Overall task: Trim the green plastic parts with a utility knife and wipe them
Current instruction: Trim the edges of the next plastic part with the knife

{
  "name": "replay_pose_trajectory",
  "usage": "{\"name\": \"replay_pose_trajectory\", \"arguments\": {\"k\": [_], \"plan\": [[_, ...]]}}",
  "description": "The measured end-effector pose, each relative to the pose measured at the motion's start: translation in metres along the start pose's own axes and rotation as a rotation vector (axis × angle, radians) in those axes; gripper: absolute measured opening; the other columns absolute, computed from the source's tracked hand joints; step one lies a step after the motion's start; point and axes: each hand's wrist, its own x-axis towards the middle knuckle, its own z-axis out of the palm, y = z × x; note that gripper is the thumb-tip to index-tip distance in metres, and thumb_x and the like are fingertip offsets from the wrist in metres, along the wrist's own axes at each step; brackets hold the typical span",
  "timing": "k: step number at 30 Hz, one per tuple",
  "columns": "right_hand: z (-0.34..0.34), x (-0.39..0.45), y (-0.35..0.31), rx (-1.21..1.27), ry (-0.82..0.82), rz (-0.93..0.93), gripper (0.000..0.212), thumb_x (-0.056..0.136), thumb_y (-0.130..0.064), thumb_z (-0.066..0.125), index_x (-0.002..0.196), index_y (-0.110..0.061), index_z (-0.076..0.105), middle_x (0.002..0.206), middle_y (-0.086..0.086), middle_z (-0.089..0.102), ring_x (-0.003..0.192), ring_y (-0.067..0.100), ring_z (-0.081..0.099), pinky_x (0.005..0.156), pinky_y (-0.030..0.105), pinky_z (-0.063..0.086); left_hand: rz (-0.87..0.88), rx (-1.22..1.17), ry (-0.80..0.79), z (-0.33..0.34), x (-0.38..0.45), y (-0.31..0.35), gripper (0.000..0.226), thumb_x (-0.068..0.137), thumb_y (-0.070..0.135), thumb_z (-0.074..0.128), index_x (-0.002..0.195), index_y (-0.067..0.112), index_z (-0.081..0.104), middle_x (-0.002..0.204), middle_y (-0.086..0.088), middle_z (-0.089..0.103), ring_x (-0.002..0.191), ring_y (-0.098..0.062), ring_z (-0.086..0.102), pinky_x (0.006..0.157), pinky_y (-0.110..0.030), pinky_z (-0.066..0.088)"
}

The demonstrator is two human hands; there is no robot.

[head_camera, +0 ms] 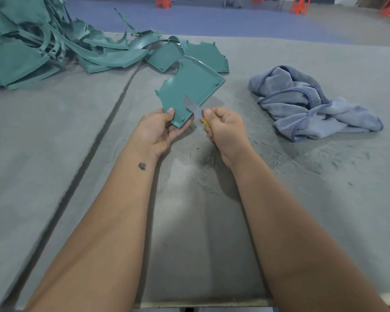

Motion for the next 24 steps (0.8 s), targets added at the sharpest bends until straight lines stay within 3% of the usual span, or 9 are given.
{"name": "replay_pose_trajectory", "arguments": {"k": [6, 11, 16, 24], "plan": [[-0.008, 0.005, -0.003, 0.315, 0.115, 0.113, 0.029, 0.102, -0.016, 0.045, 0.074, -0.012, 0.054, 0.047, -0.006, 0.039, 0.037, 0.004, 0.027, 0.037, 0.016, 0.023, -0.022, 0.001, -0.028, -0.006, -0.006, 0.005, 0.017, 0.101, 0.001, 0.04, 0.098, -0.003, 0.056, 0.086, -0.017, 0.069, 0.073, -0.025, 0.07, 0.052, -0.027, 0.057], [-0.012, 0.006, -0.005, 0.472, 0.188, 0.166, 0.029, 0.103, -0.016, 0.042, 0.077, -0.01, 0.053, 0.047, -0.006, 0.04, 0.038, 0.005, 0.025, 0.037, 0.016, 0.022, -0.006, 0.102, -0.028, -0.008, -0.007, 0.006, 0.018, 0.101, 0.003, 0.04, 0.096, 0.0, 0.058, 0.071, -0.01, 0.073, 0.064, -0.02, 0.072, 0.053, -0.026, 0.057], [-0.021, 0.01, -0.006, 0.821, 0.298, 0.229, 0.028, 0.105, -0.019, 0.037, 0.082, -0.01, 0.049, 0.051, -0.002, 0.042, 0.04, 0.008, 0.029, 0.04, 0.017, 0.026, 0.04, 0.188, -0.026, -0.013, -0.005, 0.008, 0.021, 0.102, 0.007, 0.041, 0.094, 0.008, 0.06, 0.067, -0.003, 0.073, 0.059, -0.016, 0.071, 0.05, -0.022, 0.055], [-0.022, 0.012, -0.01, 0.749, 0.172, 0.273, 0.016, 0.098, -0.023, 0.052, 0.085, -0.013, 0.051, 0.059, -0.001, 0.045, 0.047, 0.009, 0.036, 0.046, 0.018, 0.031, 0.138, 0.316, -0.031, -0.011, -0.003, 0.005, 0.024, 0.102, 0.008, 0.04, 0.094, 0.016, 0.061, 0.063, 0.003, 0.07, 0.048, -0.011, 0.064, 0.04, -0.017, 0.045]]}}
